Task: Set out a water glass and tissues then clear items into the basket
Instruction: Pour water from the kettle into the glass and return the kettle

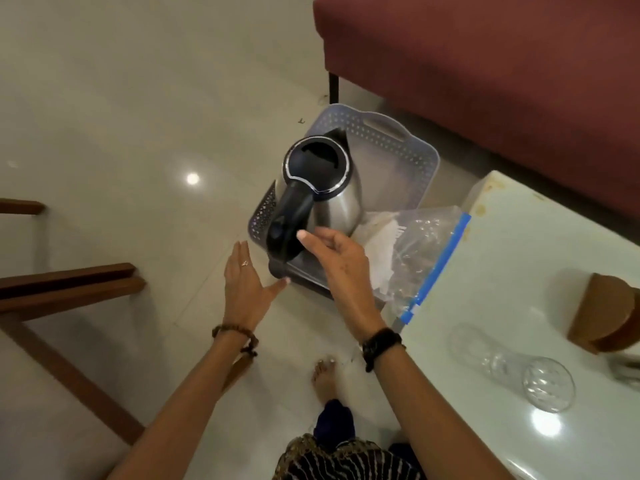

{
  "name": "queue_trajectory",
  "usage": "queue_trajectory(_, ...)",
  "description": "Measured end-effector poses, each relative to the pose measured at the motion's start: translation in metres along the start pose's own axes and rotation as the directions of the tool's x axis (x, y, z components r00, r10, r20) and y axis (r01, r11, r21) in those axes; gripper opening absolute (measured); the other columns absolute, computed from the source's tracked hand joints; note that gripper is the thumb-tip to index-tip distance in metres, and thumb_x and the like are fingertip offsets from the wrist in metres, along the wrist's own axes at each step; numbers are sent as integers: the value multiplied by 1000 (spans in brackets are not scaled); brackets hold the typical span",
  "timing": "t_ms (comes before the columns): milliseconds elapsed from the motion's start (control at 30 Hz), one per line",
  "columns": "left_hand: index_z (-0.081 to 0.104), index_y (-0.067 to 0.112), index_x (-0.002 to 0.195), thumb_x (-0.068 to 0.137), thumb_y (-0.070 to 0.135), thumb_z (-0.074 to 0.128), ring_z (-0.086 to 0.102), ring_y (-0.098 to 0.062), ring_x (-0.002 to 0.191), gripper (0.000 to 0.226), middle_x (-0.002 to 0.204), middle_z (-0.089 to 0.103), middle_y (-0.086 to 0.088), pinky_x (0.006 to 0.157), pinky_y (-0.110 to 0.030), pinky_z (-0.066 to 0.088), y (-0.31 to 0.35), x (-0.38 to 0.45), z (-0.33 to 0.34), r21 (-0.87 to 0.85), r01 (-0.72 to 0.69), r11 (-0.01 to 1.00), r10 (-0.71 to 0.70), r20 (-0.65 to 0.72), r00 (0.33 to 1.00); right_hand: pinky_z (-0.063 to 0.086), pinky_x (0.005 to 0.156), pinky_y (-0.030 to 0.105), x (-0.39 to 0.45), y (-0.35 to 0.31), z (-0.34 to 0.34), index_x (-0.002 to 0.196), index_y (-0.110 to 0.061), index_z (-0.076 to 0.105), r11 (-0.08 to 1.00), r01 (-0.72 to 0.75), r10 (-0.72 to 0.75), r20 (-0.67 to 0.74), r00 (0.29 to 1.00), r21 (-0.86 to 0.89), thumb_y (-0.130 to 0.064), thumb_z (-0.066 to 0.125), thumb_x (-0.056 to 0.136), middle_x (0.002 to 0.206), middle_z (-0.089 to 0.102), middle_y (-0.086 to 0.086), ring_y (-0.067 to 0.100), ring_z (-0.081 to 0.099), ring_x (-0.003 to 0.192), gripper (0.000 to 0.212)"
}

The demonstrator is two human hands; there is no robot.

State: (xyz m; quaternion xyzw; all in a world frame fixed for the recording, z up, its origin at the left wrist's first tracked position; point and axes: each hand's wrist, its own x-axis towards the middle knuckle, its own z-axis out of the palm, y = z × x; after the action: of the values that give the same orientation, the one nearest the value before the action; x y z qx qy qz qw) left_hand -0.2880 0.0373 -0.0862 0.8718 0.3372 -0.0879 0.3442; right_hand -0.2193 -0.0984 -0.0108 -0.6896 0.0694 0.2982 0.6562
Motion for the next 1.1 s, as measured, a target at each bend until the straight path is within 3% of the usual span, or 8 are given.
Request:
queue_trajectory(167, 12, 7, 146, 69, 42, 75, 21, -30, 140, 106, 154, 17, -13, 112, -47, 27, -16, 61, -5, 234, -262, 936, 226, 168, 959, 46, 60, 1, 26, 10, 33, 105, -10, 57, 986, -66, 78, -73, 994, 155, -43, 69, 79, 98, 66, -2, -5, 63, 81, 44)
queue_trajectory(267, 10, 12, 147, 76, 43, 65, 11, -27, 144, 96, 157, 7, -8, 115, -50, 20, -24, 71, 1, 295, -307, 905, 267, 170, 949, 52, 82, 16, 26, 18, 55, 99, -28, 60, 984, -10, 14, -24, 1000, 176, -44, 69, 78, 103, 69, -7, 3, 64, 97, 28)
queue_trajectory(333, 6, 12, 148, 81, 39, 57, 4, -26, 145, 88, 158, 2, -9, 118, -49, 13, -28, 70, 7, 321, -335, 886, 297, 162, 941, 52, 91, 24, 27, 18, 75, 106, -27, 62, 978, -20, 23, -10, 1000, 208, -42, 70, 78, 108, 69, -8, 5, 63, 103, 33)
queue_trajectory(467, -8, 6, 146, 82, 38, 59, -4, -28, 145, 98, 157, -7, -14, 116, -41, -2, -35, 68, 15, 413, -348, 842, 306, 165, 937, 55, 73, 13, 39, 11, 93, 91, -29, 63, 912, 85, 16, -241, 970, 402, -25, 72, 81, 82, 70, -17, -3, 68, 80, 14)
queue_trajectory(567, -14, 7, 145, 82, 34, 61, -8, -26, 145, 102, 156, -14, -13, 114, -38, -9, -39, 69, 18, 504, -331, 798, 295, 152, 943, 50, 58, 11, 43, 10, 90, 74, -21, 64, 910, 233, -97, -372, 923, 342, -21, 70, 82, 55, 62, -17, -2, 58, 55, 11)
queue_trajectory(767, -33, 12, 132, 72, 30, 73, -15, -24, 144, 123, 155, -21, -9, 111, -38, -14, -34, 68, 12, 569, -318, 758, 247, 200, 948, 43, 45, 11, 26, 8, 64, 57, -27, 55, 900, 360, -273, -324, 906, 247, -38, 68, 75, 43, 50, -14, 0, 48, 41, 25)
queue_trajectory(933, -9, 9, 146, 76, 32, 69, -15, -24, 144, 107, 156, -15, -9, 115, -46, -10, -25, 60, 7, 516, -278, 810, 192, 214, 958, 41, 41, 17, -14, -2, 29, 54, -24, 49, 906, 396, -360, -218, 907, 150, -48, 62, 72, 42, 43, -9, 6, 42, 37, 33)
queue_trajectory(1100, 12, 11, 147, 76, 33, 70, -7, -21, 145, 95, 157, 4, -8, 116, -47, -5, -19, 4, 22, 309, -270, 912, 267, 54, 962, 41, 40, 20, -74, -14, -23, 53, -14, 51, 882, 435, -409, -162, 898, 182, -44, 63, 74, 38, 45, -5, 7, 43, 33, 38)
